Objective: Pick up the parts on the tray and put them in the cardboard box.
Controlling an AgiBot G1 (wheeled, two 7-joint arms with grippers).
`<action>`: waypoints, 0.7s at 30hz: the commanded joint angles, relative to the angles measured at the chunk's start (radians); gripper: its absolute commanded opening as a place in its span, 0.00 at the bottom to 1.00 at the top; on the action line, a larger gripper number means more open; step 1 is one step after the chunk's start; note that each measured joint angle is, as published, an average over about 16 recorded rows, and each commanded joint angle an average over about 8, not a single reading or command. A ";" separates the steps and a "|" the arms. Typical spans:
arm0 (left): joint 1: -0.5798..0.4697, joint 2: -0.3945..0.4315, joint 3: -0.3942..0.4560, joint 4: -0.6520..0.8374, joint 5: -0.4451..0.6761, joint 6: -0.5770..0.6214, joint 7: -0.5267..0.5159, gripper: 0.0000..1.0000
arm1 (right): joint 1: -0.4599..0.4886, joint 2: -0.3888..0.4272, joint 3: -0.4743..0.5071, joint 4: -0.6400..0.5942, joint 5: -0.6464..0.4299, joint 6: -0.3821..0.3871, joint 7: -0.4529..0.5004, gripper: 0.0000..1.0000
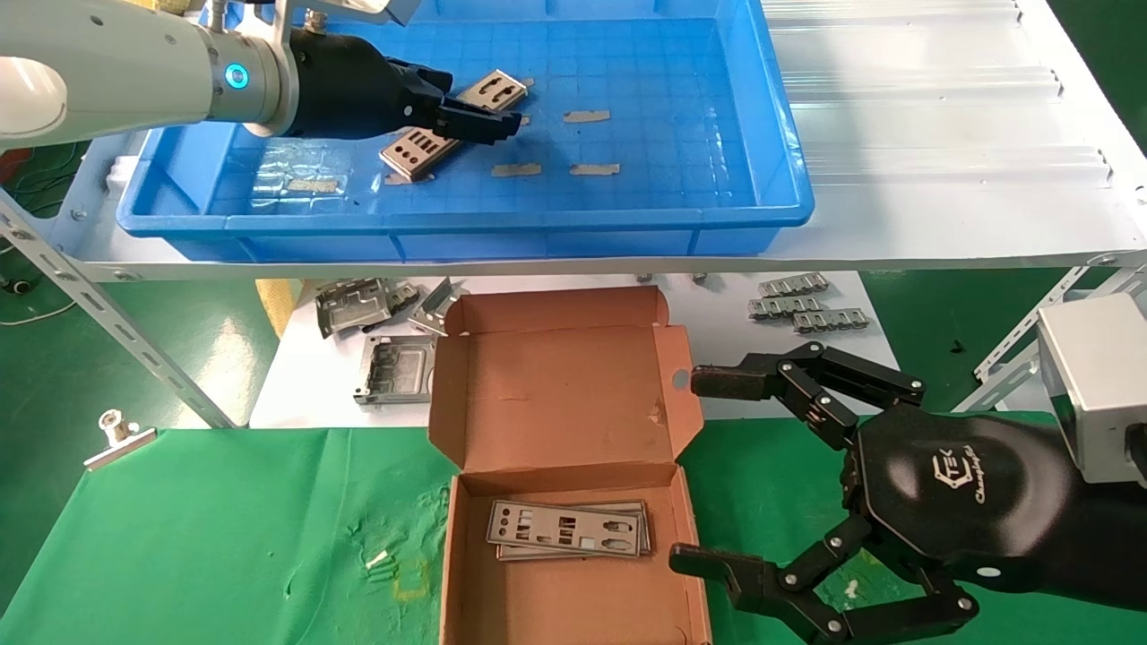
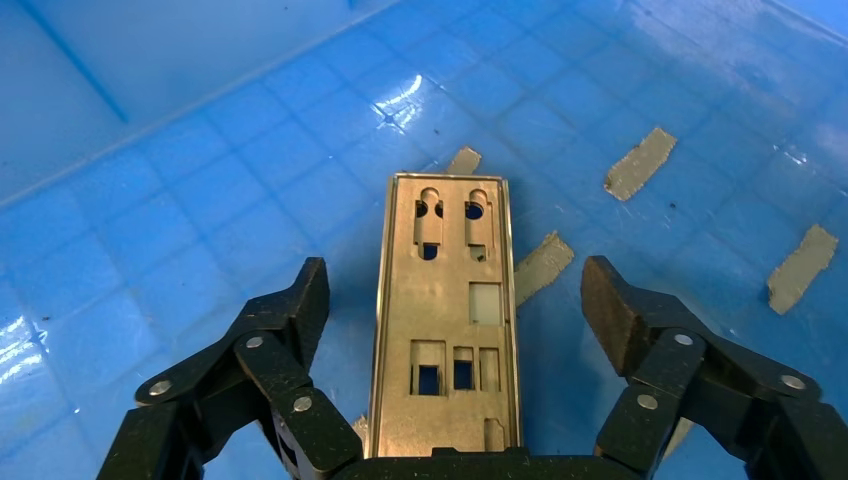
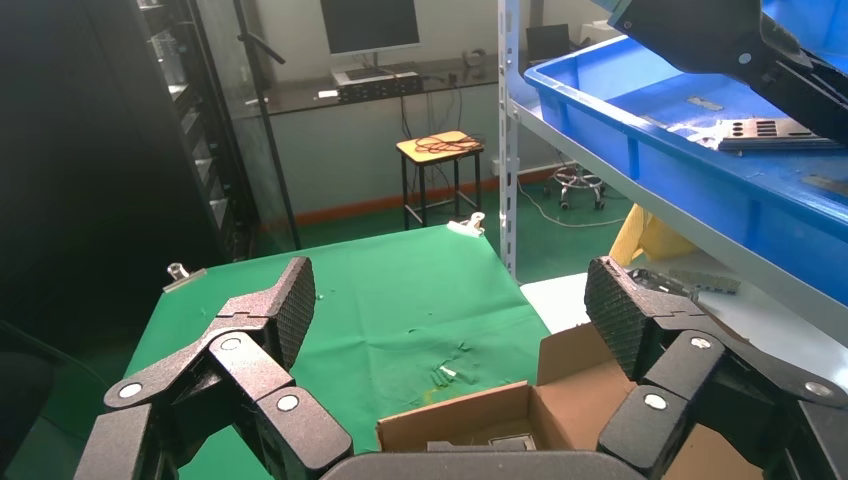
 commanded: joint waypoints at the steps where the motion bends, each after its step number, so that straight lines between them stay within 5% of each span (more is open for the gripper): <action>1: 0.004 0.000 -0.001 -0.003 -0.004 -0.005 -0.004 0.03 | 0.000 0.000 0.000 0.000 0.000 0.000 0.000 1.00; 7: 0.015 -0.004 -0.001 -0.021 -0.011 -0.019 0.021 0.18 | 0.000 0.000 0.000 0.000 0.000 0.000 0.000 1.00; 15: 0.022 -0.004 -0.004 -0.027 -0.023 -0.023 0.050 0.00 | 0.000 0.000 0.000 0.000 0.000 0.000 0.000 1.00; 21: 0.023 0.000 -0.002 -0.024 -0.029 -0.031 0.058 0.00 | 0.000 0.000 0.000 0.000 0.000 0.000 0.000 1.00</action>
